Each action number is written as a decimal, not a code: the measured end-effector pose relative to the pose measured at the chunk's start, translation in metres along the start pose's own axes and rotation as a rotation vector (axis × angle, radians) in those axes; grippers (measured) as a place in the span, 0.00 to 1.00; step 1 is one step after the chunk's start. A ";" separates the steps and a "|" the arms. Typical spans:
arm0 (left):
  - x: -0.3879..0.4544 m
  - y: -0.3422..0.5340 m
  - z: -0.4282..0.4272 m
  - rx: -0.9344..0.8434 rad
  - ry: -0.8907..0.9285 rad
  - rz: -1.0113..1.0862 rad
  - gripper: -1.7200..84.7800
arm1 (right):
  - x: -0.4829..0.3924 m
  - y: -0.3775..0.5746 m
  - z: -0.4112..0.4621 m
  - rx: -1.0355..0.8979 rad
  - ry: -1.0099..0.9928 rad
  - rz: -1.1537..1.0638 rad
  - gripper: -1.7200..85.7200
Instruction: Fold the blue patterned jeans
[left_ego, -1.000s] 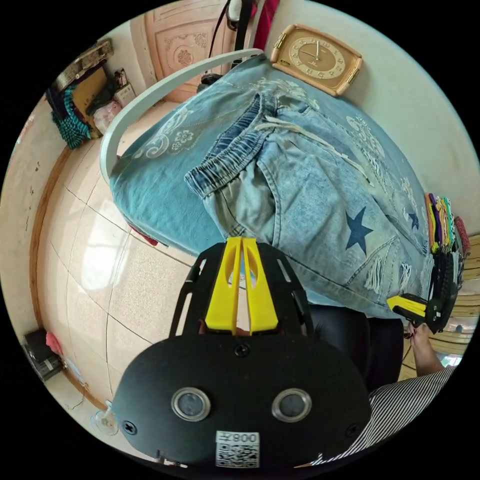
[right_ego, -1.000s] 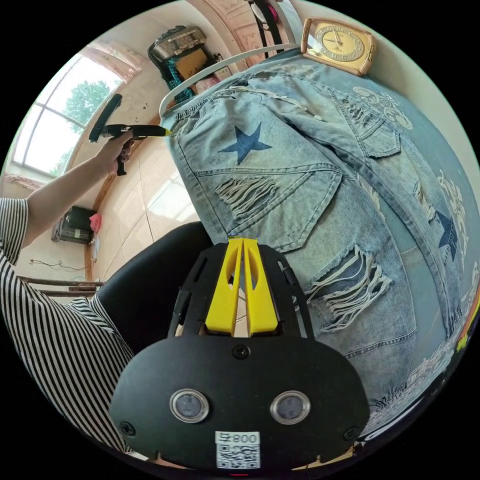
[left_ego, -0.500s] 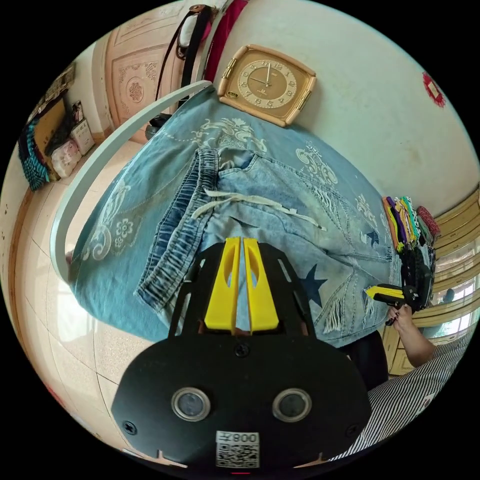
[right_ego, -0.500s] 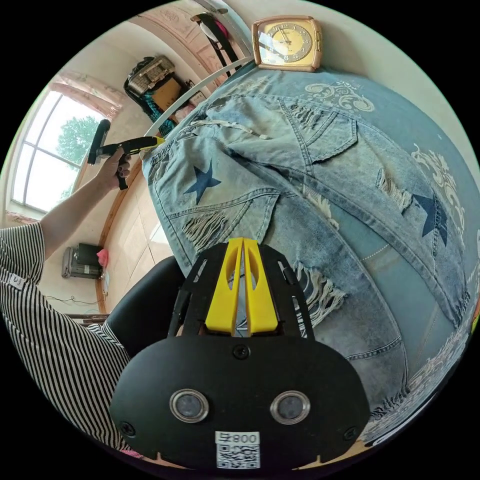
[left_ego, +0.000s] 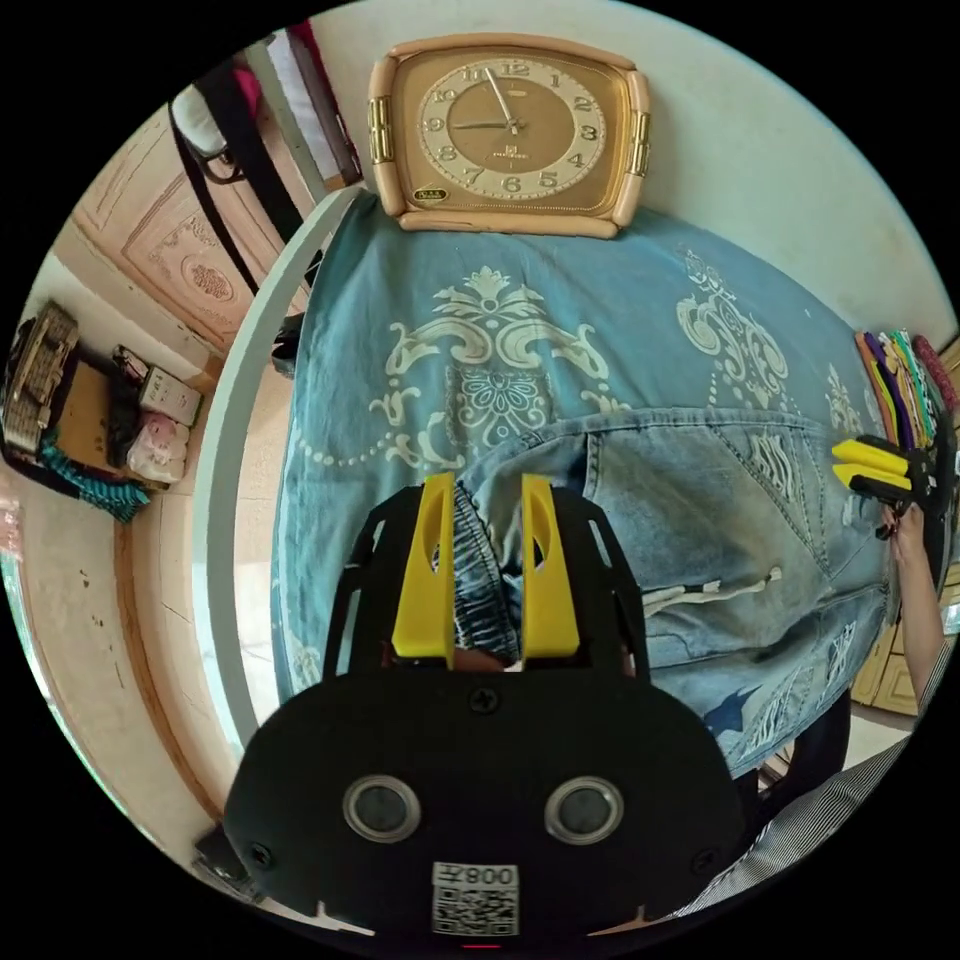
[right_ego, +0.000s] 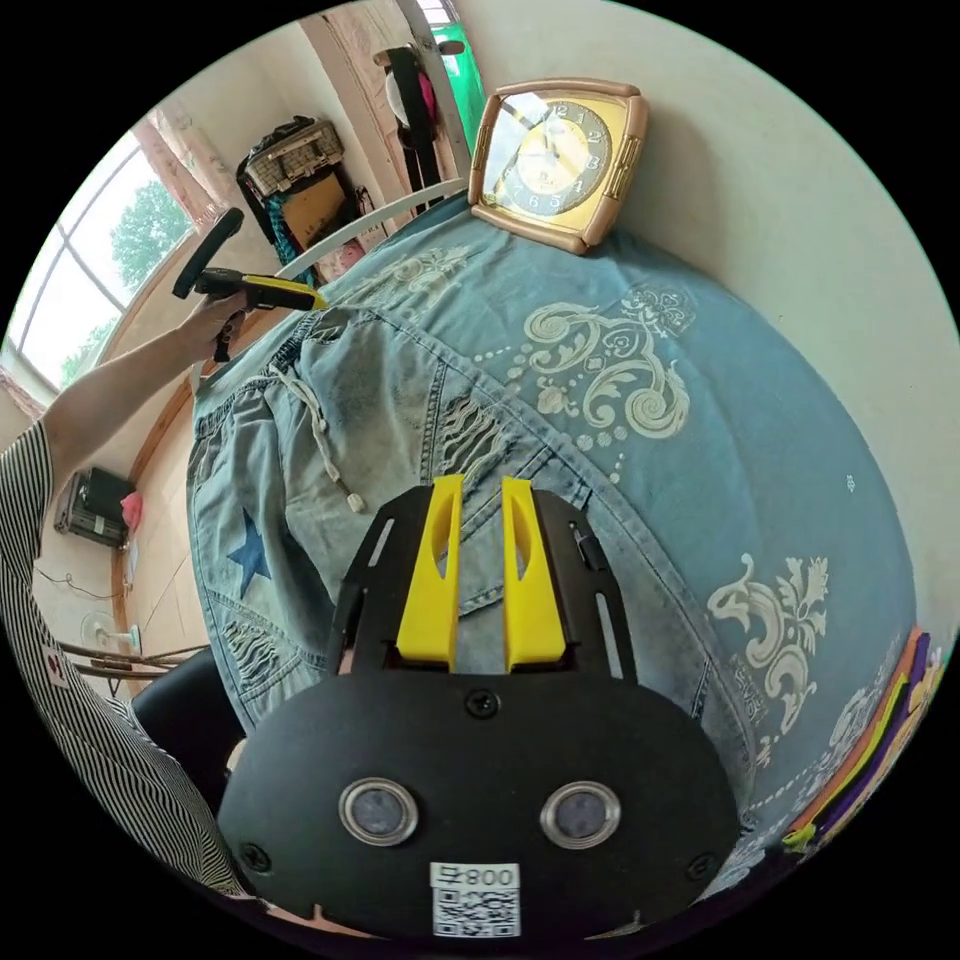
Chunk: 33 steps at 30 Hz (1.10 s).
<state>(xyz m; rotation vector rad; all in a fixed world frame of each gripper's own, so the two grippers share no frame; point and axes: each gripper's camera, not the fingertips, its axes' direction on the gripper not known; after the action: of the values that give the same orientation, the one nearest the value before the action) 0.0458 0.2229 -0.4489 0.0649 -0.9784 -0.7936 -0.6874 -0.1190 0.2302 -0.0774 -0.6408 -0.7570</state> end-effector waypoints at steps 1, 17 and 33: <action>0.002 -0.005 0.002 -0.016 -0.008 0.016 0.14 | 0.001 -0.013 0.004 -0.009 0.026 -0.013 0.11; 0.036 -0.064 0.007 -0.085 0.040 0.181 0.14 | -0.032 -0.105 0.066 -0.195 0.121 -0.148 0.13; 0.066 -0.069 -0.003 -0.102 0.030 0.250 0.11 | -0.072 -0.136 0.089 -0.211 0.108 -0.171 0.12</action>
<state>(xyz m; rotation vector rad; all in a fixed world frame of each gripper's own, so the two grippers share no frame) 0.0291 0.1303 -0.4304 -0.1310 -0.8955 -0.6091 -0.8618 -0.1487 0.2396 -0.1752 -0.4670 -0.9864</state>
